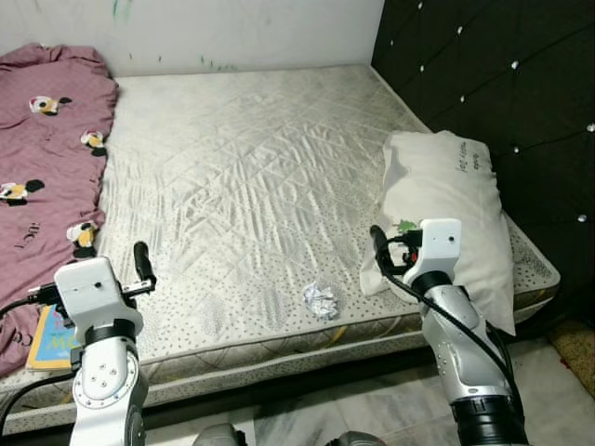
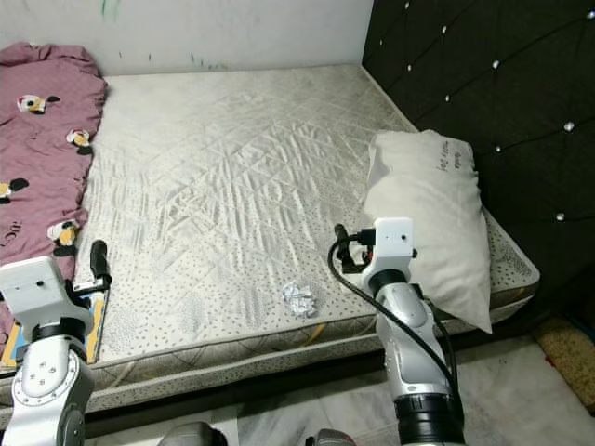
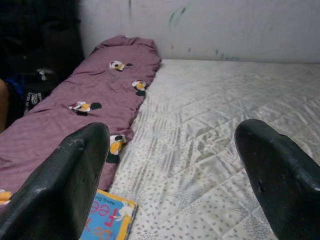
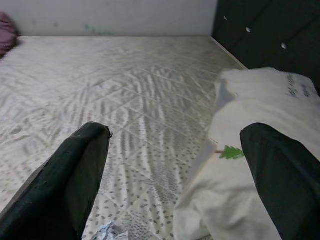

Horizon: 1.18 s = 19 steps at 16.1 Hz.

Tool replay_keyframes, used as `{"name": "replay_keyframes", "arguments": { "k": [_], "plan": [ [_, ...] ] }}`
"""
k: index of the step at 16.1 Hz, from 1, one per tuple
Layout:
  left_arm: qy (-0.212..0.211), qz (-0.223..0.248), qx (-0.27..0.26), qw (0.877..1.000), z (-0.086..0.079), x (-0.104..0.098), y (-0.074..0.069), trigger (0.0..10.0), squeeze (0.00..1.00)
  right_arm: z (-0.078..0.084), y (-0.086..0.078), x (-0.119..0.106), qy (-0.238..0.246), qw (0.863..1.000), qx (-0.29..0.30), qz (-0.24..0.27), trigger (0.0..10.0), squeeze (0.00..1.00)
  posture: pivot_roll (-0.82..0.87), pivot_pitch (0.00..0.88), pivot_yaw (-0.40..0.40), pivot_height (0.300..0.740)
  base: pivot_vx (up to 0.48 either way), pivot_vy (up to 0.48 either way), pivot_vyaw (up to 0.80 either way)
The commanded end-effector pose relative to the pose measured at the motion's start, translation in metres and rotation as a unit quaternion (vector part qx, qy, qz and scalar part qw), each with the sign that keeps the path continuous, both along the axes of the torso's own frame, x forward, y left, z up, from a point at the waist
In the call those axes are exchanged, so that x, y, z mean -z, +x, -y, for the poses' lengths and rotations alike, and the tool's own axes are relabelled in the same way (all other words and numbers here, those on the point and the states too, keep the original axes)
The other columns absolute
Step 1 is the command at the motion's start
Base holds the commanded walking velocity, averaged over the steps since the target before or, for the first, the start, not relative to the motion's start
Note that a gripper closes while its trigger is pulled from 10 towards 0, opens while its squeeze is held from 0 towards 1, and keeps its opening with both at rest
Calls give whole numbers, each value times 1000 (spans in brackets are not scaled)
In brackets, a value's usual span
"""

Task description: Clean up the room

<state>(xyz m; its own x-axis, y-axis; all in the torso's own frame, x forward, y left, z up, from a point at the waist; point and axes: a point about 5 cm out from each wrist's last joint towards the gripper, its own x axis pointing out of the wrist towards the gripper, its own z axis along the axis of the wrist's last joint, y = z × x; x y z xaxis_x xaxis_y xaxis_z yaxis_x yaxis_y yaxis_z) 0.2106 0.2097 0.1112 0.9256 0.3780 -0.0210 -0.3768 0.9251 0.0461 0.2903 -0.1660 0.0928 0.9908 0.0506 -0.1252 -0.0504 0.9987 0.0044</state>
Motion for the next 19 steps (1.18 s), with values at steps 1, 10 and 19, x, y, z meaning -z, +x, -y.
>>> {"name": "replay_keyframes", "arguments": {
  "k": [1, 10, 19],
  "plan": [
    [-4, 13, 11, 1000, 3, -6, 2, 10000, 0, -4, 5, -3, -10, 1000, 7, 2, 10000, 0, 31, 0, -49, 740, 0, 0, 0],
    [-16, 14, -9, 1000, -6, 0, 0, 10000, 0, -4, 7, -6, 19, 999, 12, 28, 10000, 0, 42, 5, -57, 740, 0, 0, -256],
    [-26, -42, 139, 989, 25, 11, -13, 10000, 0, 1, 2, -4, 19, 1000, -1, 21, 10000, 0, 52, 40, -75, 740, 0, 0, -71]
  ]
}}
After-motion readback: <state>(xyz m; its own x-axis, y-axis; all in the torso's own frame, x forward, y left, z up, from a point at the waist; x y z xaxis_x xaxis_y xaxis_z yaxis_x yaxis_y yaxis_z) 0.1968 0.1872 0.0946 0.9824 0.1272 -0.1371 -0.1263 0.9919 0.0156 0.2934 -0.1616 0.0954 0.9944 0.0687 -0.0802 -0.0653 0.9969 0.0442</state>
